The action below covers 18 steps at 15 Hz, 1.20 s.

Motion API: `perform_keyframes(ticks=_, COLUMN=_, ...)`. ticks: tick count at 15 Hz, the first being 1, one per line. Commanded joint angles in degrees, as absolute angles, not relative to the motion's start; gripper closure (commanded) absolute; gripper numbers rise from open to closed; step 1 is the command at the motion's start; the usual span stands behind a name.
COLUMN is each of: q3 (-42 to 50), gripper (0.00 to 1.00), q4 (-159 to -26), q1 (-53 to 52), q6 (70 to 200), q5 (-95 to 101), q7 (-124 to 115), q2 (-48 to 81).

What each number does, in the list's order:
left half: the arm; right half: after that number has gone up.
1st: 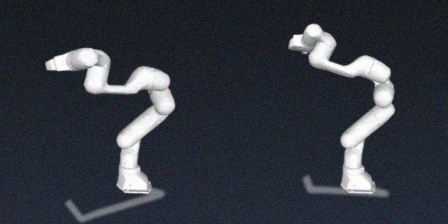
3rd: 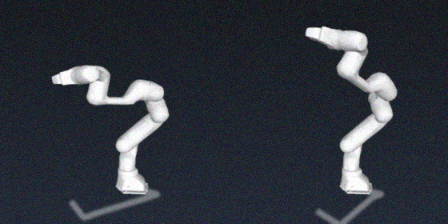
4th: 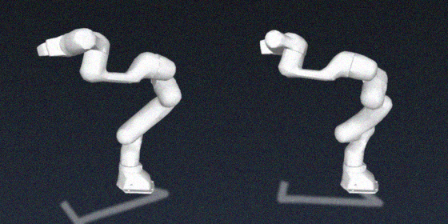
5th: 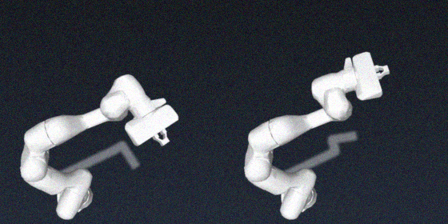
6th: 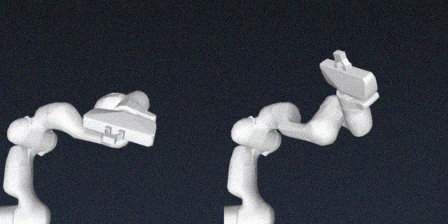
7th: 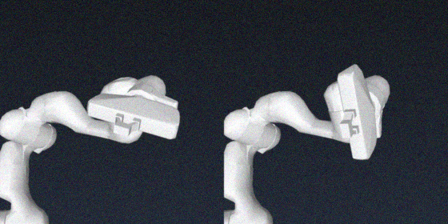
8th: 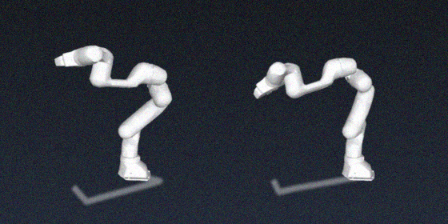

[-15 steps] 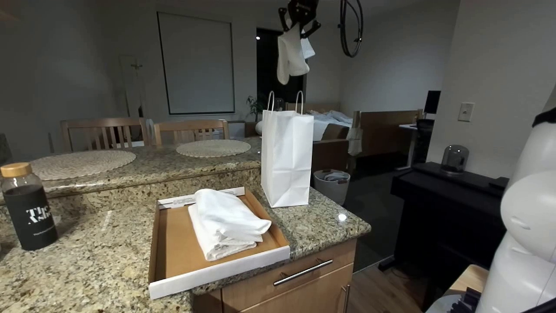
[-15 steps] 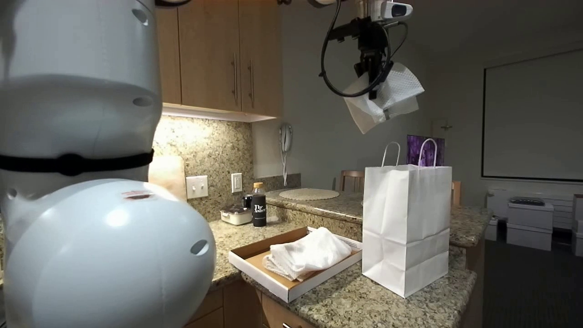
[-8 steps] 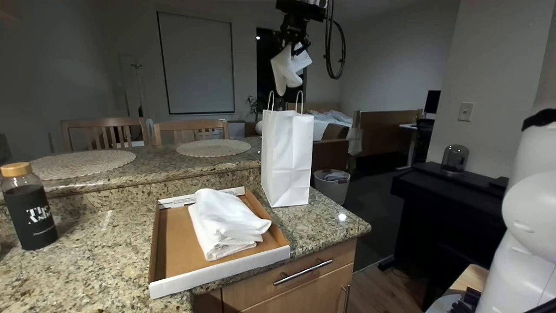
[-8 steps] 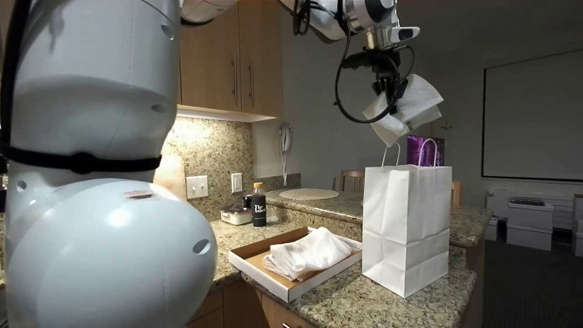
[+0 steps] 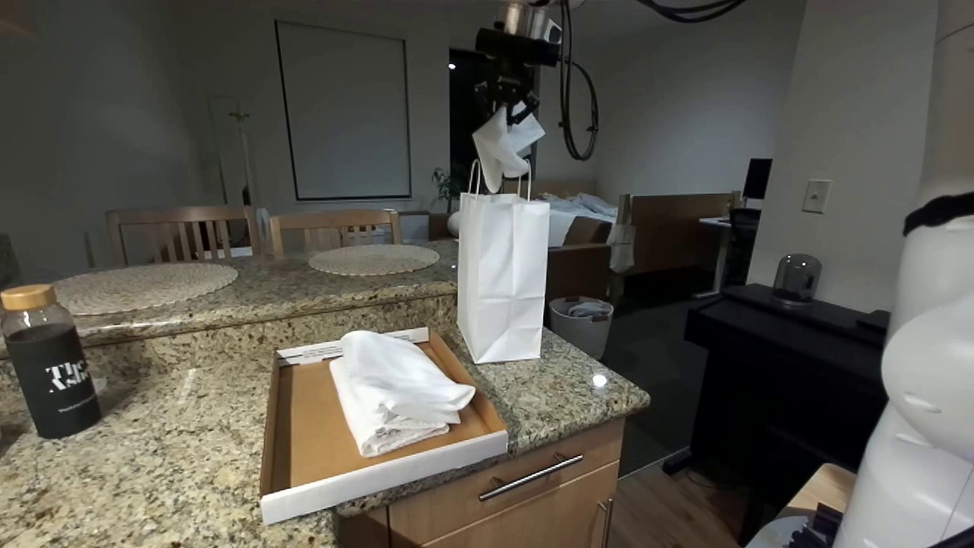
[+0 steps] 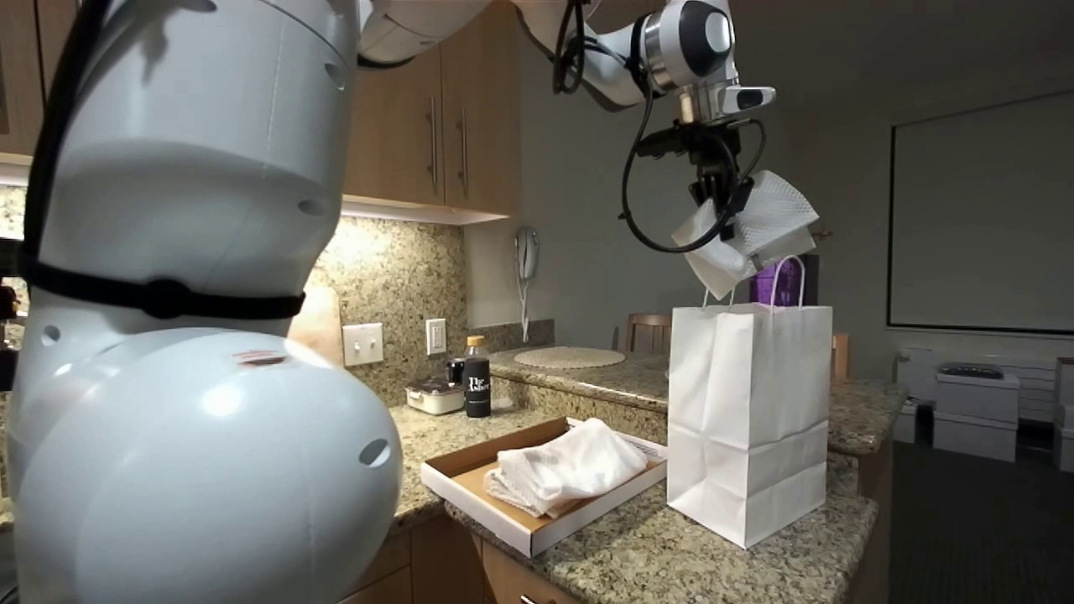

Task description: Pick up one towel and put it in the white bag.

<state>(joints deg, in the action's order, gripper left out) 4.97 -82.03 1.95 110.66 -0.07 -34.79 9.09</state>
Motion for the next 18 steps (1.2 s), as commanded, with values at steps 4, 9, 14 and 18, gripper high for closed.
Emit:
perform_keyframes(ticks=4, q3=3.4, gripper=0.93, q4=-79.5, q1=-0.2, q6=103.7, q5=1.4, q7=-32.7, q2=11.5)
perform_keyframes(ticks=9, q3=2.3, gripper=0.94, q4=-77.1, q1=0.8, q6=99.0, q5=-5.5, q7=-26.6, q2=14.7)
perform_keyframes(ticks=14, q3=2.8, gripper=0.93, q4=-72.4, q1=5.6, q6=95.3, q5=-20.3, q7=-19.3, q2=16.1)
perform_keyframes(ticks=18, q3=4.0, gripper=0.93, q4=-68.7, q1=9.8, q6=88.8, q5=-27.9, q7=-18.8, q2=18.0)
